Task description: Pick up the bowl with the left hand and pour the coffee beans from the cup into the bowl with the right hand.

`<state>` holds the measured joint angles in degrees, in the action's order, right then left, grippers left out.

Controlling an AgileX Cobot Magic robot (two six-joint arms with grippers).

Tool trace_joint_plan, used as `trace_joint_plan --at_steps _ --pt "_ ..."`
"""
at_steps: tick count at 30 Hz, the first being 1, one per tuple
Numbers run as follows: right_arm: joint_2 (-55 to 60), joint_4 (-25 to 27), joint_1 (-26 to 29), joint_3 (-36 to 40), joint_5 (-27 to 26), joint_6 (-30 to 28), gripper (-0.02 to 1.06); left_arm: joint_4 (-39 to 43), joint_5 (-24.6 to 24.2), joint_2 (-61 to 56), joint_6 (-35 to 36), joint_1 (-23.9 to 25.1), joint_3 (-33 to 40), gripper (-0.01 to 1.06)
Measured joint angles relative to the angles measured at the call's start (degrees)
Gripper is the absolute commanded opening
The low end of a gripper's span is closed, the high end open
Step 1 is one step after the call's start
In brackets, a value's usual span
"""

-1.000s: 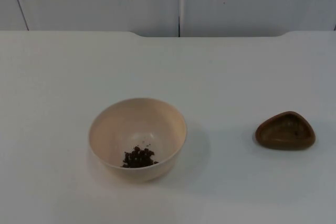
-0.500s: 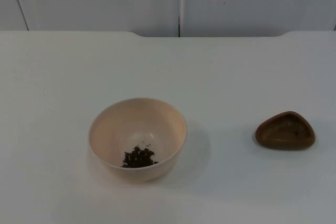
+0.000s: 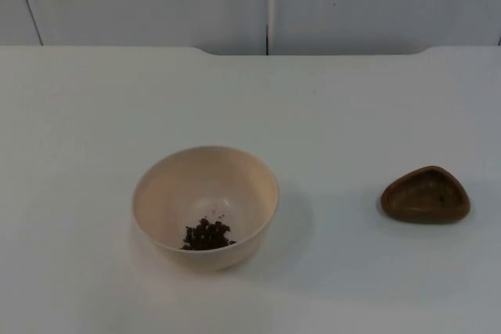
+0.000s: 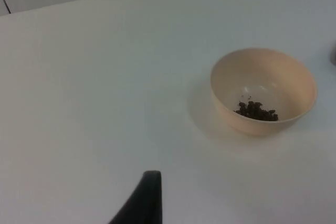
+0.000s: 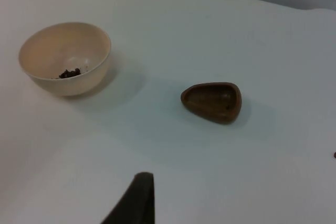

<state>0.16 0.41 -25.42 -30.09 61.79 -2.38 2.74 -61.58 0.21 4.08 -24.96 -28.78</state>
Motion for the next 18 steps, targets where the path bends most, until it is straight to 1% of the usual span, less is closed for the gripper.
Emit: trace_joint_plan --at_steps 10,12,14,15,18 --pt "0.0 0.0 0.4 0.0 0.0 0.0 1.05 0.0 0.0 0.0 0.0 0.0 0.0 1.05" --pt "0.0 0.0 2.0 0.0 0.0 0.0 1.05 0.0 0.0 0.0 0.0 0.0 0.0 1.05" --pt "0.0 0.0 5.0 0.0 0.0 0.0 1.05 0.0 0.0 0.0 0.0 0.0 0.0 1.05" --pt "0.0 0.0 5.0 0.0 0.0 0.0 1.05 0.0 0.0 0.0 0.0 0.0 0.0 1.05" --pt "0.0 0.0 9.0 0.0 0.0 0.0 1.05 0.0 0.0 0.0 0.0 0.0 0.0 1.05"
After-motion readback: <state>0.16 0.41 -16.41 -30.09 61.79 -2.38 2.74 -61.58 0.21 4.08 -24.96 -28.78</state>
